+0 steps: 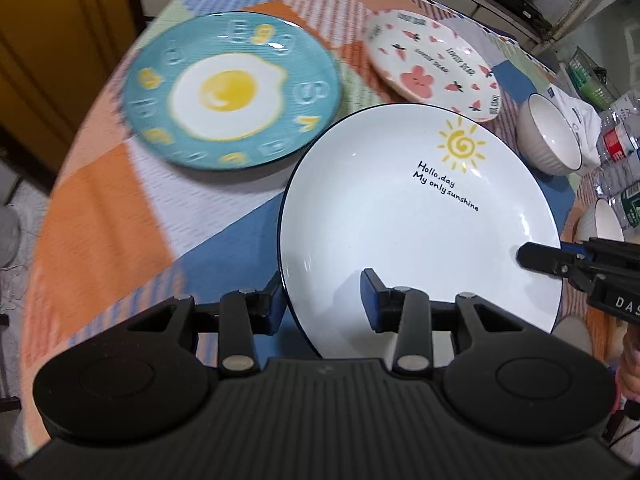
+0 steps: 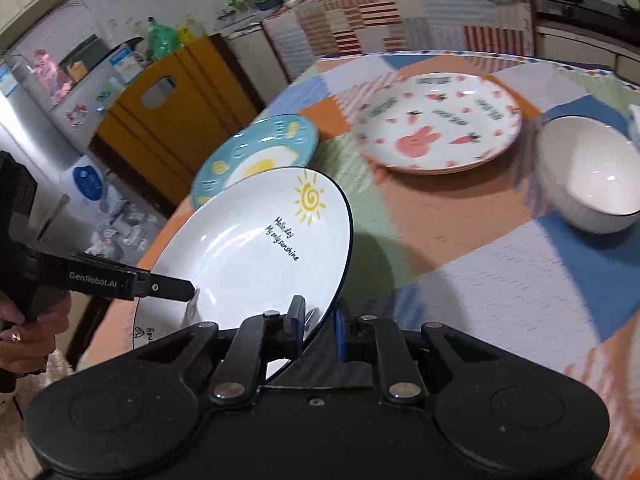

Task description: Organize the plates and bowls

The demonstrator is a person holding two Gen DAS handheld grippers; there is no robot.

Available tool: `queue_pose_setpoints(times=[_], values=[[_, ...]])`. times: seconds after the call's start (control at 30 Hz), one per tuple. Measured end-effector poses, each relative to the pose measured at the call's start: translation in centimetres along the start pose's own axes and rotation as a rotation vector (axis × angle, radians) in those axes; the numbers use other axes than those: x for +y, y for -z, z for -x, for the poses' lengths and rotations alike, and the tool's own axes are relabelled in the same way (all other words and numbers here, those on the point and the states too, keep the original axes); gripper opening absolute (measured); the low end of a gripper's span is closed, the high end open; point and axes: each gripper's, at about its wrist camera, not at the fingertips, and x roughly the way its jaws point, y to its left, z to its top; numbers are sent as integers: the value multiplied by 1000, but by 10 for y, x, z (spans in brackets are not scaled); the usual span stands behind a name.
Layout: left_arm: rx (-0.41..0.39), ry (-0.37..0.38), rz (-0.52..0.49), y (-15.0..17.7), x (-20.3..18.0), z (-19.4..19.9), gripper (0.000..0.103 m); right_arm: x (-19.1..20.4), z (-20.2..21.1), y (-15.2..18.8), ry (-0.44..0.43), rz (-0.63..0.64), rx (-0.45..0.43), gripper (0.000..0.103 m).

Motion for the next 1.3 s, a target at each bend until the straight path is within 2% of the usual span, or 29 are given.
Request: queue_pose_setpoints(times=[0.17,0.43,0.5,0.6,0.67,0.73,0.87,0.97,1.1,1.2,1.3], values=[[23,13,-32,-9,-22,-21,37,-37,-2,-6,24,-56,7,19],[67,-8,-81,-6,-45,-42,37,-69,-14,1,63,-97,35,19],[59,-25,-100,0,-52,-46,38,-70,-16,4,84,-85,31,19],[63,-49,-137,8,-64,-51,39,-61,-19,7,167,9,22,22],[47,-71,-167,10,-70,-50,39,-63,-24,9,192,-4,29,24],[45,-71,-163,10,-69,-50,39,-64,-27,9,210,-9,29,25],[42,-56,-144,9,-65,-48,38,-48,-30,6,285,83,48,30],[3,-56,-131,9,-62,-34,39,-41,-28,1,340,88,69,30],[-85,-72,-151,14,-64,5,40,-26,-5,0,403,106,23,32],[-137,-64,-172,17,-65,39,41,-11,23,4,343,93,-36,42],[-176,-68,-204,21,-68,65,46,6,46,5,299,99,-82,44]])
